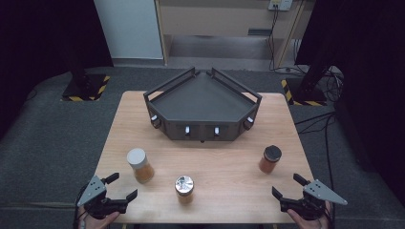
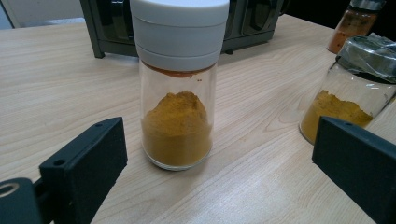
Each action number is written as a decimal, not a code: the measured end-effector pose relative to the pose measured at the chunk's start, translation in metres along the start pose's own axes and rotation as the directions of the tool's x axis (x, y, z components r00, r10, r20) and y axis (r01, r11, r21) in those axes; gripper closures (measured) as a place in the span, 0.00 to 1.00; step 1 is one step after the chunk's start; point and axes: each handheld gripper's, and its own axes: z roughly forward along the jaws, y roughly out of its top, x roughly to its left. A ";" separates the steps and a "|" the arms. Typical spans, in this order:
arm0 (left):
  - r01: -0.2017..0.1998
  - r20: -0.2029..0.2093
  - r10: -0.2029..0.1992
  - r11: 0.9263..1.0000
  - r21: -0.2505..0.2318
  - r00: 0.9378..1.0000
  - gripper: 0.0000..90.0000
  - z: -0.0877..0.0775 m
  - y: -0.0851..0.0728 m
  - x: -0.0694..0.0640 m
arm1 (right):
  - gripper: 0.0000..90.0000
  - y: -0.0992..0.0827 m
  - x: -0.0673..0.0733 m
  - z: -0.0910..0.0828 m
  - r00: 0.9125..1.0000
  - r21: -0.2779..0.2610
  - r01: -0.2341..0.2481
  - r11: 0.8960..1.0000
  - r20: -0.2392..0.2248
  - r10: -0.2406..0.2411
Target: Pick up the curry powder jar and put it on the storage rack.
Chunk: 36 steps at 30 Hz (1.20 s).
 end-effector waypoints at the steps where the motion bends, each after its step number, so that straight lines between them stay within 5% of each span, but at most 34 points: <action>1: 0.000 0.000 0.000 1.000 0.000 1.000 0.03 0.000 0.000 0.000 | 0.05 0.000 0.000 0.000 1.000 0.001 0.002 1.000 0.000 -0.002; 9: 0.033 0.023 -0.033 0.999 -0.034 0.999 0.03 -0.002 -0.004 0.006 | 0.05 -0.001 -0.001 0.001 1.000 0.001 -0.004 1.000 -0.003 0.004; 36: 0.013 0.017 -0.013 1.000 -0.015 1.000 0.02 -0.002 -0.001 0.002 | 0.05 0.002 0.001 -0.001 1.000 0.010 0.007 1.000 -0.016 -0.007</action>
